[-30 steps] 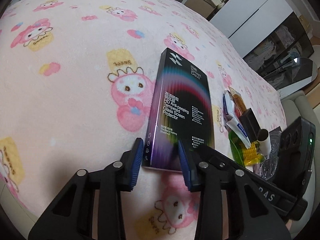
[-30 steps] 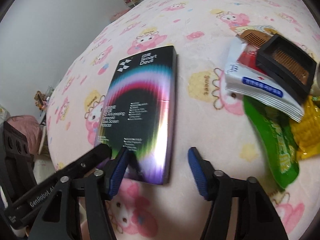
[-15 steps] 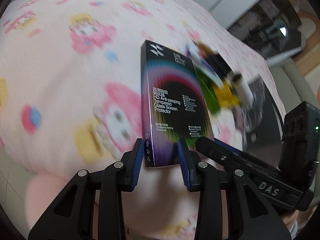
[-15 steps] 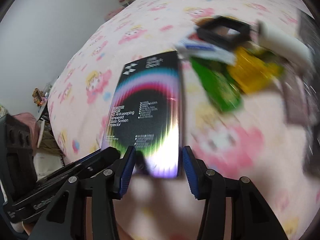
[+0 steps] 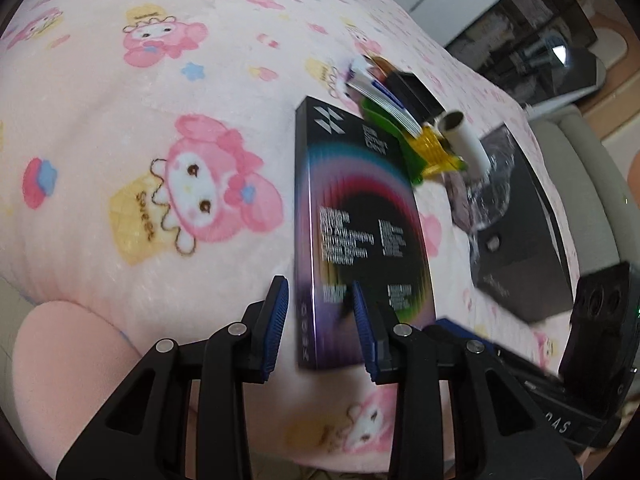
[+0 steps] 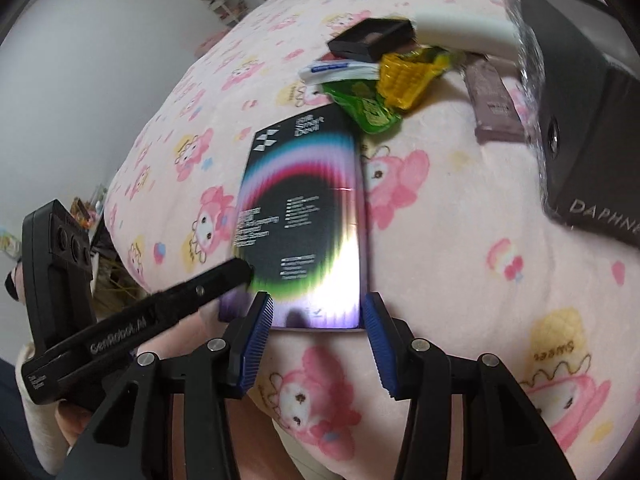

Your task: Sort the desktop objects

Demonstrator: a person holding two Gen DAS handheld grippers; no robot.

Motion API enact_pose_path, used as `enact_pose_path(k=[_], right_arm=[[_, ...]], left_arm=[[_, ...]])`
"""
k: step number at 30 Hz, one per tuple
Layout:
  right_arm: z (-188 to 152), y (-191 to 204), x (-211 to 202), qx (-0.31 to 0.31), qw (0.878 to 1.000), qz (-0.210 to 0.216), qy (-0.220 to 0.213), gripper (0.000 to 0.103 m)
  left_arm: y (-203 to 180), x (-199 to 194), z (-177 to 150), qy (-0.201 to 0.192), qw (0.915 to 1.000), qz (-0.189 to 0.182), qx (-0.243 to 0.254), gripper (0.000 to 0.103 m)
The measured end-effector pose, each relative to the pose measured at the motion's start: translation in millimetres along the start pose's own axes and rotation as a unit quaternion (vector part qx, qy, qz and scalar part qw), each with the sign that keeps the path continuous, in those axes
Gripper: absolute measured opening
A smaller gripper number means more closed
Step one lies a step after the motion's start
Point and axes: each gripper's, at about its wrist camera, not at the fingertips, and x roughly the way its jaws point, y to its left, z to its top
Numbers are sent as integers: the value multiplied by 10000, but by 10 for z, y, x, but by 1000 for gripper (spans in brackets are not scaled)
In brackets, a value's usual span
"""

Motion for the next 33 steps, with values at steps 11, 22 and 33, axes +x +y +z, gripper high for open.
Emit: enact_pose_path(k=[11, 22, 33], right_arm=[[234, 7, 233, -44, 9992, -342, 192, 46], [-72, 49, 82, -449, 9980, -282, 350, 46], [-246, -166, -92, -180, 9987, -254, 405, 45]], left_arm=[[-22, 73, -58, 29, 10000, 29, -38, 33], [-115, -22, -265, 233, 9994, 14, 266, 37], [-194, 51, -349, 313, 9988, -142, 354, 38]])
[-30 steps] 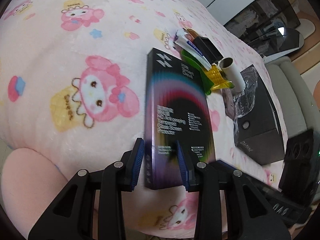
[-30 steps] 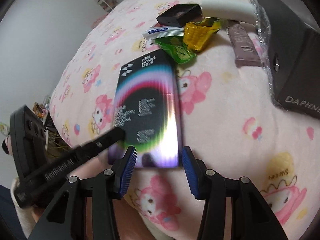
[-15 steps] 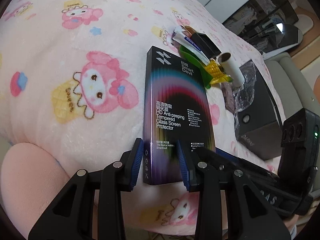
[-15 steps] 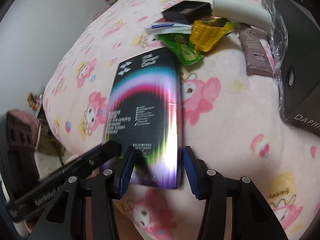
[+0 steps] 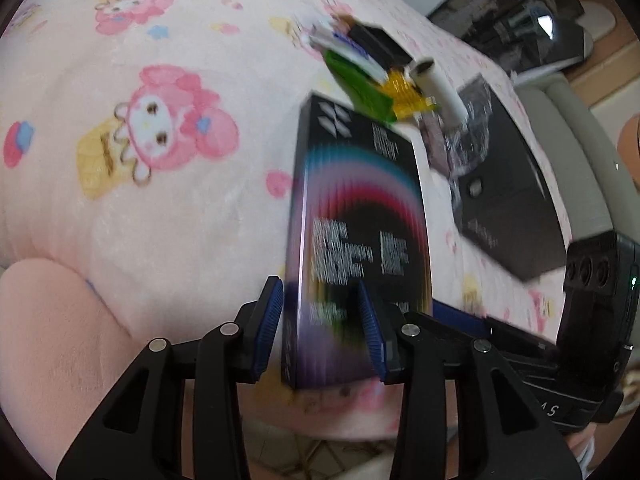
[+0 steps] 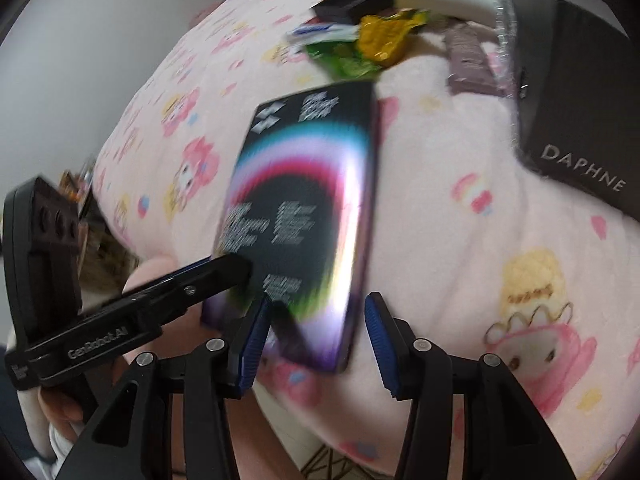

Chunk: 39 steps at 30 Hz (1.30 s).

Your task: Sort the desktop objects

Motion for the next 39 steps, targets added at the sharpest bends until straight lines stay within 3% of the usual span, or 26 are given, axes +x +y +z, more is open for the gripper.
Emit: enact_pose_path(k=[7, 17, 21, 27, 29, 39], right_arm=[[79, -30, 119, 139, 9997, 74, -212, 47], [-303, -159, -161, -161, 9998, 8, 121, 47], [-354, -357, -205, 226, 9992, 332, -11, 47], [-392, -275, -122, 15, 9999, 66, -121, 47], [-409, -329, -93, 148, 9996, 182, -154, 47], [-469, -376, -264, 245, 9986, 405, -246, 46]], left_arm=[[-68, 47, -23, -40, 9999, 56, 83, 40], [-372, 95, -391, 468, 9955, -184, 798, 48], [-354, 151, -347, 467, 9971, -260, 549, 46], [-364, 224, -352, 404, 9975, -243, 519, 49], [-349, 247, -349, 446, 9976, -291, 450, 51], [-530, 27, -447, 162, 9957, -174, 896, 50]])
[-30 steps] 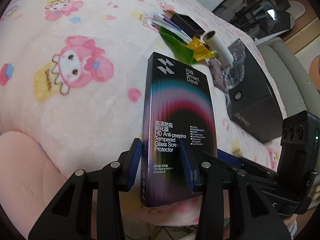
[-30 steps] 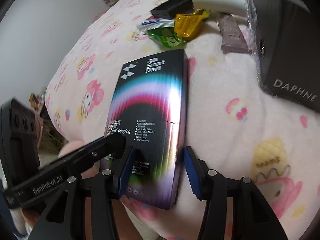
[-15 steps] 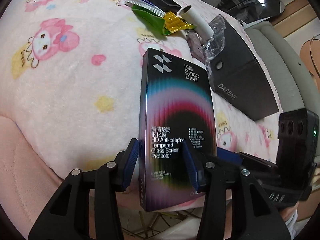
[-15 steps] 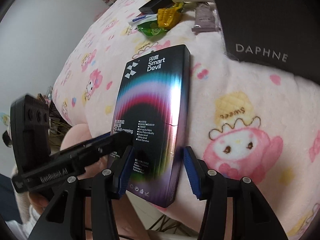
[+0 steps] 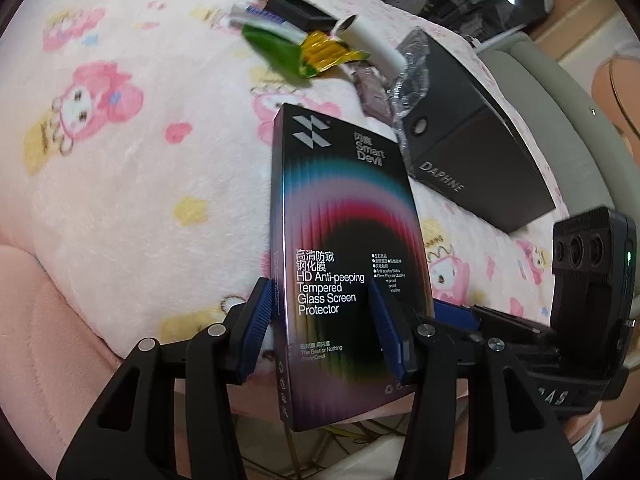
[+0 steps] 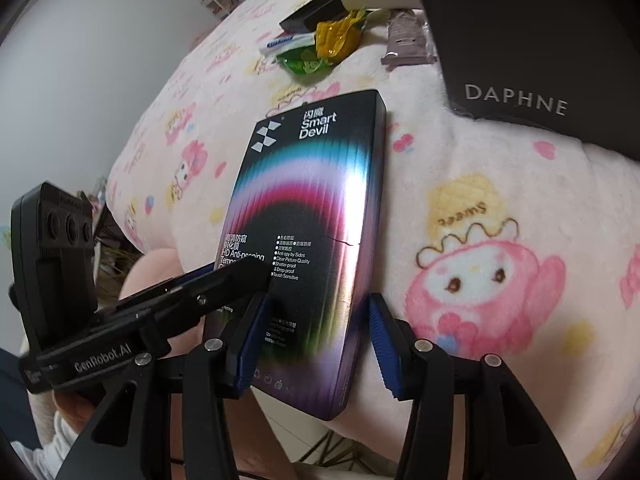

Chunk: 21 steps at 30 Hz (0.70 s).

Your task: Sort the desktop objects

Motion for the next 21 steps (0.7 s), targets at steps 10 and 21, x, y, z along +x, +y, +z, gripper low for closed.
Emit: enact_pose_path(k=[10, 21], right_arm=[[-24, 67, -414, -252, 9990, -5, -375, 46], [-14, -82, -886, -234, 9955, -144, -903, 46]], left_arm=[[-369, -255, 39, -304, 9985, 59, 459, 50], [-863, -280, 158, -438, 9955, -213, 810, 50]])
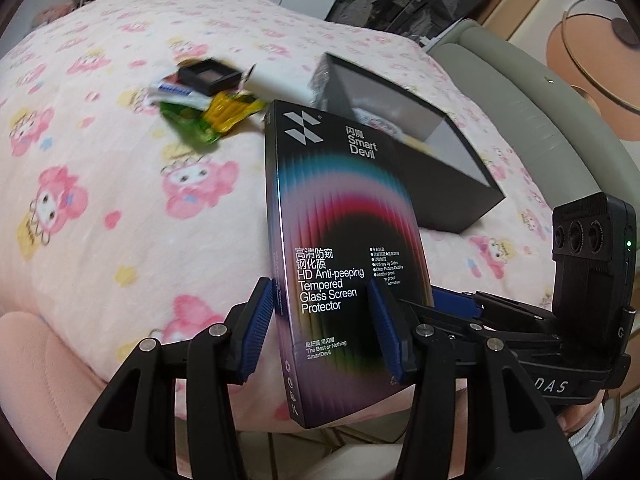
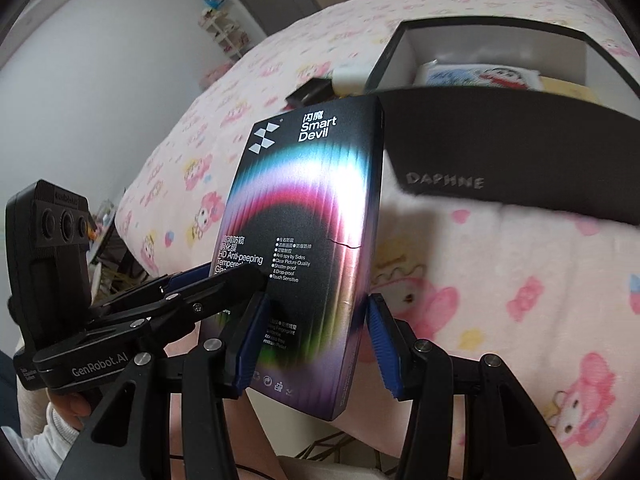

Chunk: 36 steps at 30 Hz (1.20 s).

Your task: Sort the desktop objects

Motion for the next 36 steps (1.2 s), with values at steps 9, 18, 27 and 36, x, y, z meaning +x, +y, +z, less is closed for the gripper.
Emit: enact_pose_path(k=[9, 18, 27, 36], right_arm=[[233, -84, -442, 13, 9985, -109, -538, 46], [398, -316, -702, 105, 9964, -258, -800, 46], [676, -583, -829, 196, 9941, -438, -976, 47], [1060, -866, -857, 281, 9921, -543, -1095, 47]], left_arm=[[-433, -84, 282, -238, 9989, -200, 345, 50], [-684, 77, 535, -216, 9978, -437, 450, 50], [-927, 355, 917, -257, 9962, -582, 588, 50], [-1074, 710, 1380, -330, 9951, -666, 650, 50]])
